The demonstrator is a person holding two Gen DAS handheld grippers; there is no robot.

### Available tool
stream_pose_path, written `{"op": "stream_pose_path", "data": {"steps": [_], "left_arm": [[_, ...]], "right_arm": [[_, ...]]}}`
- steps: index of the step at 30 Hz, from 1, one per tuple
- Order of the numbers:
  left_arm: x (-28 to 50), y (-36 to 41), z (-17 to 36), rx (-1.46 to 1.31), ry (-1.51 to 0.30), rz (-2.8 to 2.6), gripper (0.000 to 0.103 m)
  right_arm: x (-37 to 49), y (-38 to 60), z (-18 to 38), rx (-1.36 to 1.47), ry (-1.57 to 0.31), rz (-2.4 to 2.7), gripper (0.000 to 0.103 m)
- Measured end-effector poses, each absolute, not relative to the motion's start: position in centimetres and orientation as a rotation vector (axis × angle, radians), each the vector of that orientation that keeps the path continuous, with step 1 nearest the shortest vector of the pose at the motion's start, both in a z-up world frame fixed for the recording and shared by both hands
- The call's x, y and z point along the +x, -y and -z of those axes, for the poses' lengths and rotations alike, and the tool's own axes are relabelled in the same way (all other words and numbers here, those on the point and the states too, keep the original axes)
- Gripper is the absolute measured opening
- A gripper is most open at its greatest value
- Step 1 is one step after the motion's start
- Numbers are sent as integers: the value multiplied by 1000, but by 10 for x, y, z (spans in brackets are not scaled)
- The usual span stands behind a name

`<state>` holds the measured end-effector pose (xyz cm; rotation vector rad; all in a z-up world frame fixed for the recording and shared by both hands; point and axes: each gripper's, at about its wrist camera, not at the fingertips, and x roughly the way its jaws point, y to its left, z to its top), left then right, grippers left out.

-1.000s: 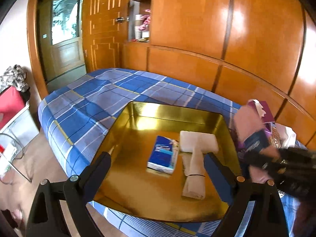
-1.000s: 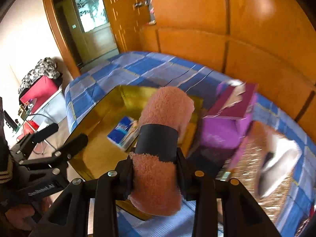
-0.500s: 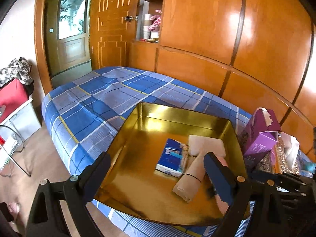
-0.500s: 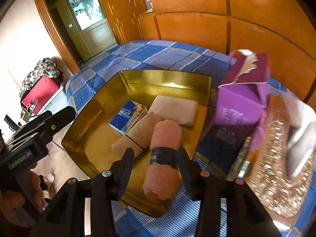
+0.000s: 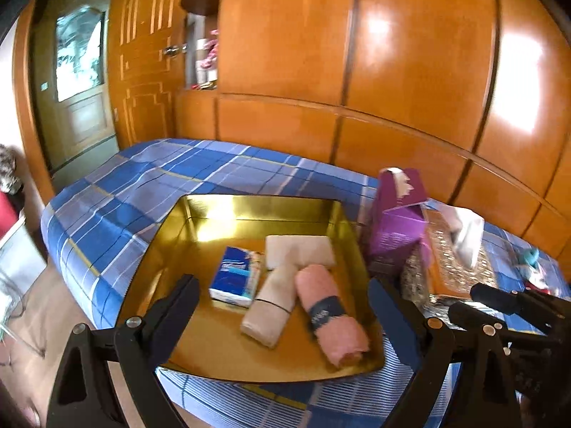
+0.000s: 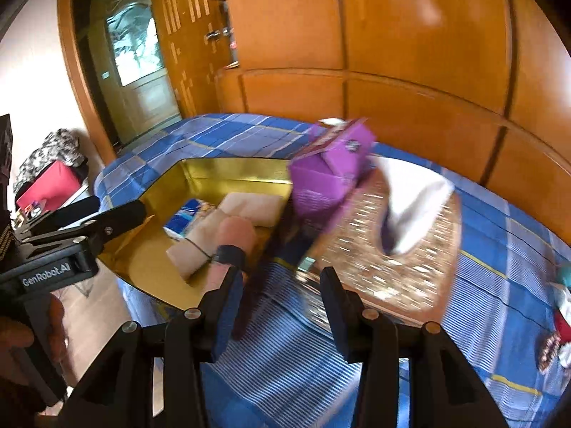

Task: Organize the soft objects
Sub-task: 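Move both tools back to the pile and grasp the brown scrunchie with left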

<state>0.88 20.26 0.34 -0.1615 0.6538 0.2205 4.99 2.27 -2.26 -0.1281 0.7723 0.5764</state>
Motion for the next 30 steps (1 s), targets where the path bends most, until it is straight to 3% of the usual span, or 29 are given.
{"op": "stream_pose_path", "data": {"steps": [18, 30], "left_arm": [[15, -97, -38, -10, -619, 69, 96], [40, 17, -48, 139, -627, 380, 96]], "right_arm": [[31, 168, 30, 121, -749, -159, 45], [-26, 326, 62, 306, -790, 243, 45]]}}
